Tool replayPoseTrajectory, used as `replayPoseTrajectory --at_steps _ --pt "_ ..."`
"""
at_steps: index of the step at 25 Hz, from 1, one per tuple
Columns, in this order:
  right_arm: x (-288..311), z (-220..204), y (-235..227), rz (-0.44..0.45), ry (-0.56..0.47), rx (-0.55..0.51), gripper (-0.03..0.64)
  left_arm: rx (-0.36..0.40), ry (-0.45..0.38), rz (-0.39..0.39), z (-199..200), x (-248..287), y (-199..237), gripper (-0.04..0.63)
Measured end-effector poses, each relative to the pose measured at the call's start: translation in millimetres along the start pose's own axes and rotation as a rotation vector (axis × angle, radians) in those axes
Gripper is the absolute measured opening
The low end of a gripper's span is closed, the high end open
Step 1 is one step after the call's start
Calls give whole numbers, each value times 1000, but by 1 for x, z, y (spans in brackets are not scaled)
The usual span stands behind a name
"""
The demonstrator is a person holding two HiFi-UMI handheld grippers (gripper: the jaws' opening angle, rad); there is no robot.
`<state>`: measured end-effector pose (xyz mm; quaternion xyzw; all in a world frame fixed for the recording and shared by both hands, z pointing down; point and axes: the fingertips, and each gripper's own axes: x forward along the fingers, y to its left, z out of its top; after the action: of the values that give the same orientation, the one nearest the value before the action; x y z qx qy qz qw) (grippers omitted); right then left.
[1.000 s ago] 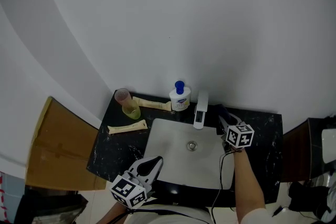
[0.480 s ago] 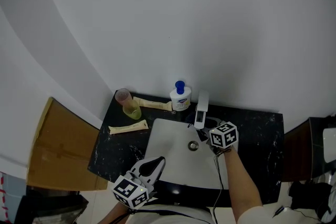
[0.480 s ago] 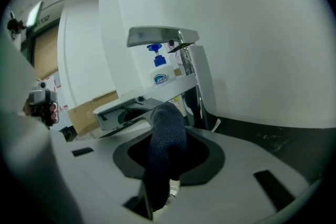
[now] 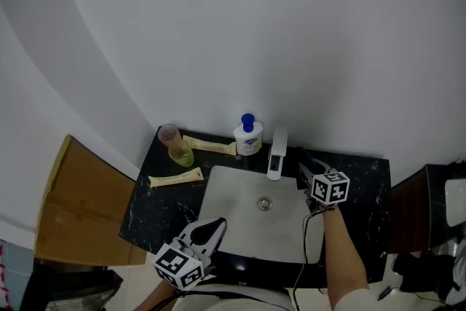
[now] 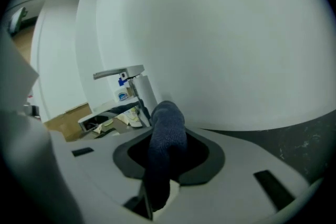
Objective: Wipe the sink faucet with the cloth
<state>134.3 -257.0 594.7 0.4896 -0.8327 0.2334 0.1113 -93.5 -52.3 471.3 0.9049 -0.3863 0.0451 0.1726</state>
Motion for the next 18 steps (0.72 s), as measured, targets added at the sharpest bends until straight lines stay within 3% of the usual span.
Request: replayPoseTrajectory --at_steps 5,9,14,18 --pt "8 -33 62 225 150 -136 107 2 5 -18 0 4 -6 2" --pt "32 -44 92 281 186 -153 107 4 6 -12 -1 4 -4 2" --pt "48 -33 80 205 147 -95 107 3 3 6 -1 -3 0 2" --pt "32 -15 30 28 66 7 107 -1 3 12 -1 -3 4 2"
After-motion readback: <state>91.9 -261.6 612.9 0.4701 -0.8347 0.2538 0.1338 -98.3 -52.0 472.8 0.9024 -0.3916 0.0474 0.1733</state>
